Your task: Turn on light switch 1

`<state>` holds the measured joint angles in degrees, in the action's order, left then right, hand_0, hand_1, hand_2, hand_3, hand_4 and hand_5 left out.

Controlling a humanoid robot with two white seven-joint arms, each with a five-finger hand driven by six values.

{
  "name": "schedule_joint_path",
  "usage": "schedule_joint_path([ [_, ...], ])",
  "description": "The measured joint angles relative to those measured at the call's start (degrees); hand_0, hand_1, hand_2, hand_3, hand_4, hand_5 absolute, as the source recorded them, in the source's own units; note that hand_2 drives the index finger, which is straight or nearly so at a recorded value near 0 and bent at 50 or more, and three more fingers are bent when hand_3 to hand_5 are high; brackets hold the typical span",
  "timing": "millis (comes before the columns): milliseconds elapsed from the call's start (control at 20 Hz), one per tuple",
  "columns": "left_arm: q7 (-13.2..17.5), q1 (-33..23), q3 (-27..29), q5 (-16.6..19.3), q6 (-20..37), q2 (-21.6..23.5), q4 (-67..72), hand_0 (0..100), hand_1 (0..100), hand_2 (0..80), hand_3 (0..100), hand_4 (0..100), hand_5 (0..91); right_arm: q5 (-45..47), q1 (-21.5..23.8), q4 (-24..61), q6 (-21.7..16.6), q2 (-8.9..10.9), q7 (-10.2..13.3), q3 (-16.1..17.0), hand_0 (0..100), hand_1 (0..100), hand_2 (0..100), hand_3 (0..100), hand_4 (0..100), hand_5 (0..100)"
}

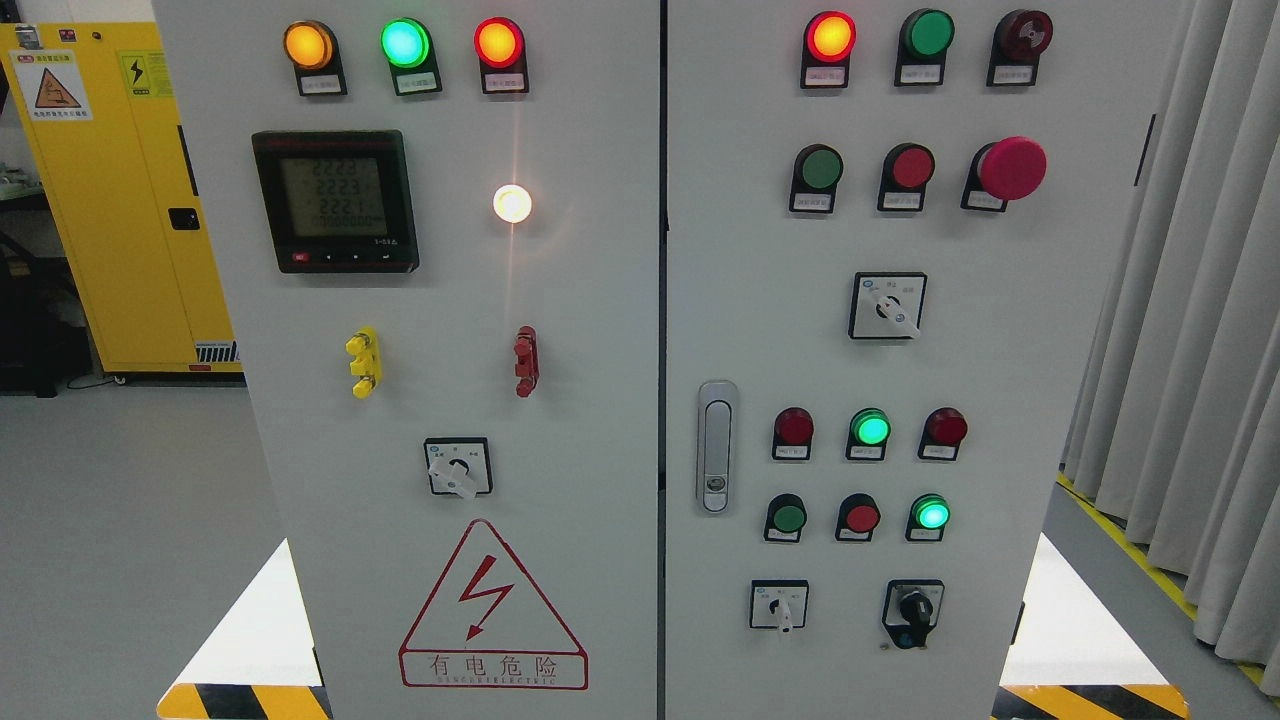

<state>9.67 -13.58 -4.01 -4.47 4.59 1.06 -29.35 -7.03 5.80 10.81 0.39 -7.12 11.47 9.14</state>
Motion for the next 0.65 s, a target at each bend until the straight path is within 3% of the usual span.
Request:
schedule_joint_path([
  [650, 1.8, 2.3, -1.2, 1.1, -0.9, -0.7, 10.3, 14, 1, 0.0, 0, 0, 0.0, 0.0, 0.0, 0.0, 0.0, 0.00, 0.0, 0.0, 0, 50, 4, 0, 0, 0],
])
